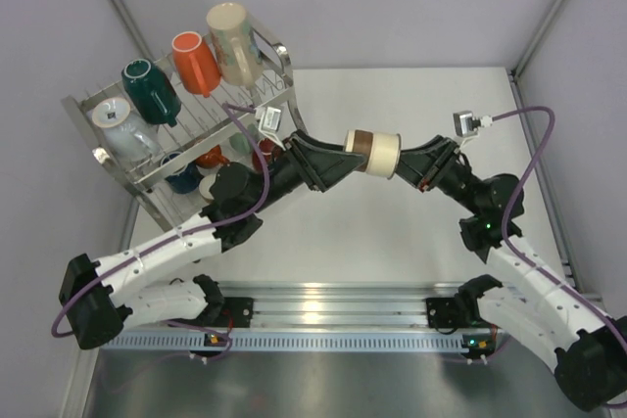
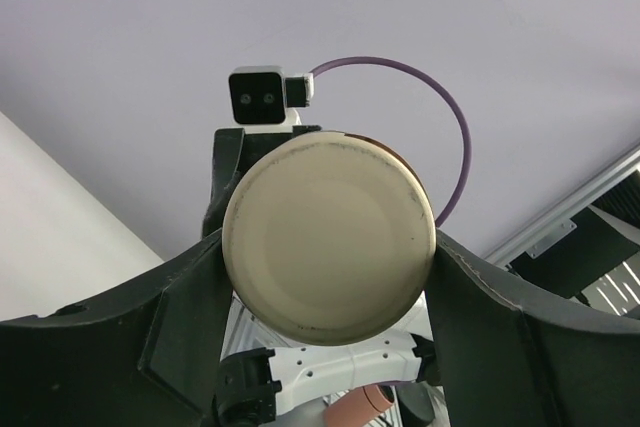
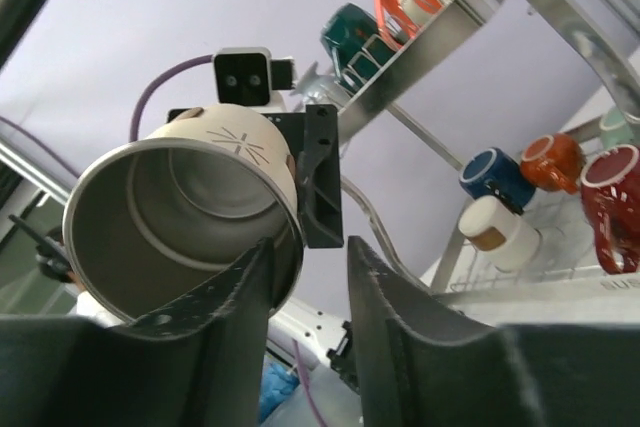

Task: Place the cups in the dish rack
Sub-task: Pass the cup from the right arm to the left

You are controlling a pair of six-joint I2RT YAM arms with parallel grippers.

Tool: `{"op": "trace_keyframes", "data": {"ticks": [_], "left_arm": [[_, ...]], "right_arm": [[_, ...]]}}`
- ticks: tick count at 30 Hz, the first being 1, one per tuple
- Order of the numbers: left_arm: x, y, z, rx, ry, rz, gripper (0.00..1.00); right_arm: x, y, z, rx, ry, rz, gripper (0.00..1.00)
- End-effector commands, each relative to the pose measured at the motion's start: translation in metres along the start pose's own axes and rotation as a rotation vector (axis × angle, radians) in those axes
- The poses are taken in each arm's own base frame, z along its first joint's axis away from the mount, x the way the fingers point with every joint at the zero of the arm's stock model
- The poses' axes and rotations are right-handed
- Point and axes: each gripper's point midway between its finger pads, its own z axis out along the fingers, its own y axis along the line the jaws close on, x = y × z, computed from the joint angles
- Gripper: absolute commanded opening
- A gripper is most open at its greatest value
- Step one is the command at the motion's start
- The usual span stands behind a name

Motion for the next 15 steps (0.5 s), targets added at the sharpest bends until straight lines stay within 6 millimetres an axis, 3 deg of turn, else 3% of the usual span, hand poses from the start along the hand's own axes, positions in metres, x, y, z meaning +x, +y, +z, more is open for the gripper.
{"op": "trace_keyframes", "data": {"ticks": [1,2,3,4,5,7,8,12,15], "left_arm": [[-0.025,-0.026,-0.007,0.078,-0.115,0.038,0.0],[-0.02,-0.016,-0.01,0.042,-0.102,0.039,0.0],[-0.019,-0.012,-0.013,0.024,-0.098,0.048,0.0],[-0.021,-0.009,-0.019,-0.001,-0.107,0.076,0.0],[-0.019,-0.004,-0.023,-0.027,-0.101,0.089,0.0],[-0.008,0.024,-0.035,-0.151,-0.057,0.136,0.0],[-0.013,0.031,-0.044,-0.208,-0.08,0.159,0.0],[-0.007,0.101,-0.094,-0.557,-0.056,0.268,0.0],[-0.018,0.13,-0.122,-0.735,-0.086,0.363,0.0]], "right_arm": [[0.004,-0.003,-0.007,0.024,0.02,-0.055,0.38],[0.005,-0.002,-0.01,0.036,0.019,-0.066,0.49],[0.003,-0.002,-0.011,0.059,0.013,-0.073,0.55],[0.009,-0.021,-0.016,0.15,0.042,-0.067,0.61],[0.01,-0.02,-0.021,0.181,0.041,-0.083,0.73],[0.003,-0.027,-0.027,0.271,0.024,-0.137,0.83],[0.007,-0.032,-0.037,0.334,0.032,-0.13,0.88],[-0.005,-0.02,-0.046,0.38,-0.006,-0.206,0.99],[-0.01,-0.011,-0.047,0.388,-0.012,-0.224,0.99]]}}
